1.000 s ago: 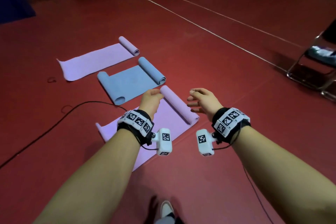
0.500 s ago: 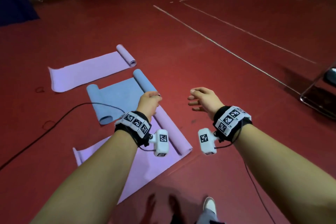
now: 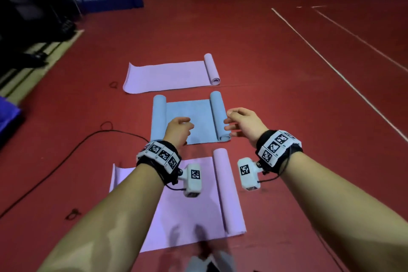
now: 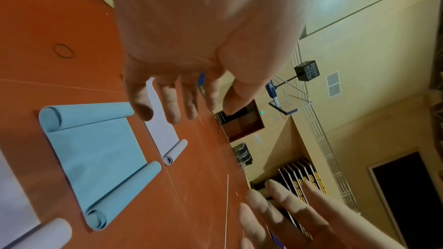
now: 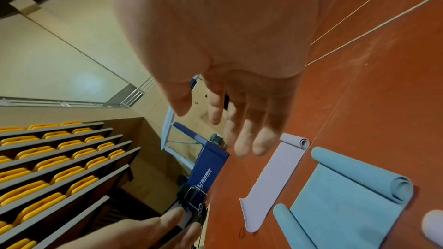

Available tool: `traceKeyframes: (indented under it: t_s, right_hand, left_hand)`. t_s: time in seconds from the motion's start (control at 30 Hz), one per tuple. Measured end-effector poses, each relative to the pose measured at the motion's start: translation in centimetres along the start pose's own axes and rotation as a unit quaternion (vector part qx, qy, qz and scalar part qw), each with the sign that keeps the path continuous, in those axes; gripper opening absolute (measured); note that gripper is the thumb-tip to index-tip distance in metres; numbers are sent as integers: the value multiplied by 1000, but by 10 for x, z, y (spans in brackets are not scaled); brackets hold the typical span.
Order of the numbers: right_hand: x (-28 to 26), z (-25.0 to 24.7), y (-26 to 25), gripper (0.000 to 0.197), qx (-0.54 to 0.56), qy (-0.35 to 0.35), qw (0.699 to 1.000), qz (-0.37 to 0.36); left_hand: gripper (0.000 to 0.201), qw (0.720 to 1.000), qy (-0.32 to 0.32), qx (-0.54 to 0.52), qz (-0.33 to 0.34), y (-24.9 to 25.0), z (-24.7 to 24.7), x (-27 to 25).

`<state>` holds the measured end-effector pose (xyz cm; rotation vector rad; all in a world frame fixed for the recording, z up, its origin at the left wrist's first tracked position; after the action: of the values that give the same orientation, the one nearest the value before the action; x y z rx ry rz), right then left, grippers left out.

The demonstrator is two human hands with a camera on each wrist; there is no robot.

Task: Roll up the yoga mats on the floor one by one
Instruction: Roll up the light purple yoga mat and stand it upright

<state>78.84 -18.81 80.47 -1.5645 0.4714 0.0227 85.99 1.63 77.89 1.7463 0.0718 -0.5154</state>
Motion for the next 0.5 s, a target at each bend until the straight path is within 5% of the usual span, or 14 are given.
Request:
traceKeyframes:
  t_s: [0.33, 0.5]
  right_hand:
    - [162, 5, -69, 7, -61, -72, 996, -7]
    - [257, 41, -72, 5, -110, -158, 981, 5]
  left_hand:
    - [28, 995, 55, -78, -3, 63, -18, 127]
    - [30, 972, 174, -154, -21, 48, -58, 180]
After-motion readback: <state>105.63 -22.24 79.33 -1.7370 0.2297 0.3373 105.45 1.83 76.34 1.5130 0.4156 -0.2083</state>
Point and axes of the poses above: each hand's wrist, its own x-axis towards the middle knuckle, its own z-axis out of the palm, y = z × x, the point moved 7 cm from there along x, towards the middle knuckle, and after that the axes turned 4 degrees about -y, right-handed, at the moved point
